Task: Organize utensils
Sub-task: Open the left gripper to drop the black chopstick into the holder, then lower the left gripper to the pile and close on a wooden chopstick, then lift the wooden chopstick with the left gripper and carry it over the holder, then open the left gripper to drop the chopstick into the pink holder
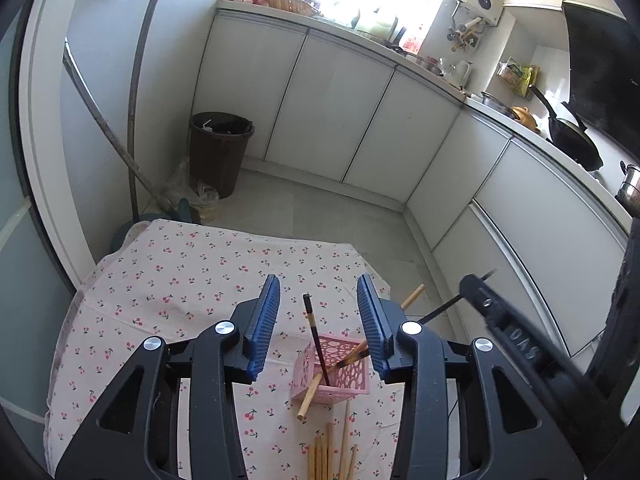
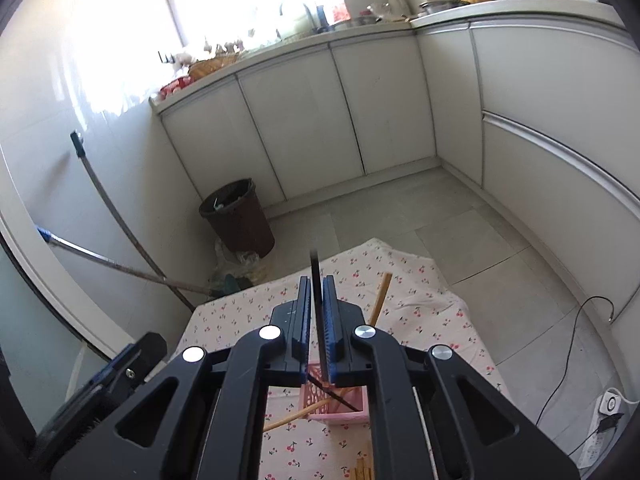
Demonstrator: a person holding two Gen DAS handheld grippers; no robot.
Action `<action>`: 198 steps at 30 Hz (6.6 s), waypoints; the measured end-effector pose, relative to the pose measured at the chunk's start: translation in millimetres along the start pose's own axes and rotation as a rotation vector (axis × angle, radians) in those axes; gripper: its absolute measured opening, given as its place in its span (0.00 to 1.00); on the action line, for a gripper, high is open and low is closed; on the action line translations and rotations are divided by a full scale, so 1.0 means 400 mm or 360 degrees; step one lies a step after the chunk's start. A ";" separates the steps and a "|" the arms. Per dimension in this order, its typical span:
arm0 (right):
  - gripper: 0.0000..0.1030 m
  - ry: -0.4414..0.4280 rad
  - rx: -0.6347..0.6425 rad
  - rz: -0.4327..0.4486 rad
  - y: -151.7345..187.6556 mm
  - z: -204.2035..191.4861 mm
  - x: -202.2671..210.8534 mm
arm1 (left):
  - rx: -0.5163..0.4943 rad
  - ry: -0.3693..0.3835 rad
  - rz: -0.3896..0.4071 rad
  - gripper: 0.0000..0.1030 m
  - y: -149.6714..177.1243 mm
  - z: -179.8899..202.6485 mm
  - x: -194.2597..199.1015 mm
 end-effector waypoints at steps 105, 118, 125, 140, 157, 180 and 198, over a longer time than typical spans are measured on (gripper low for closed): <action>0.05 0.0181 -0.0129 -0.0795 0.593 0.293 -0.120 | -0.0281 -0.0001 -0.0784 0.07 0.507 -0.042 -0.013; 0.05 -0.0060 -0.0122 -0.0369 0.342 0.209 0.182 | -0.0386 0.0221 -0.0402 0.07 0.343 0.025 0.161; 0.05 -0.0132 -0.0054 -0.0236 0.254 0.199 0.319 | -0.0412 0.0261 -0.0287 0.07 0.301 0.038 0.239; 0.05 -0.0173 -0.0236 0.0049 -0.016 0.221 0.397 | -0.0262 0.0296 0.0022 0.07 0.062 0.121 0.251; 0.05 -0.0118 -0.0360 0.0210 -0.145 0.215 0.237 | -0.0132 0.0068 0.0300 0.07 -0.055 0.125 0.042; 0.11 -0.0115 -0.0284 0.0007 -0.003 0.116 0.011 | -0.0095 0.0036 0.0211 0.33 -0.056 0.074 0.030; 0.34 0.0121 0.0091 0.0154 0.039 0.162 0.196 | -0.0330 -0.0055 0.0129 0.61 0.084 0.118 0.118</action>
Point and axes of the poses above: each gripper's, at about its wrist camera, not at the fingertips, and x roughly against the way its jaws point, z to its right, y to its underside, the point moved 8 cm from there along -x, roughly the way its jaws point, and after that the axes turned 15 degrees about z, right-handed, at the moved point
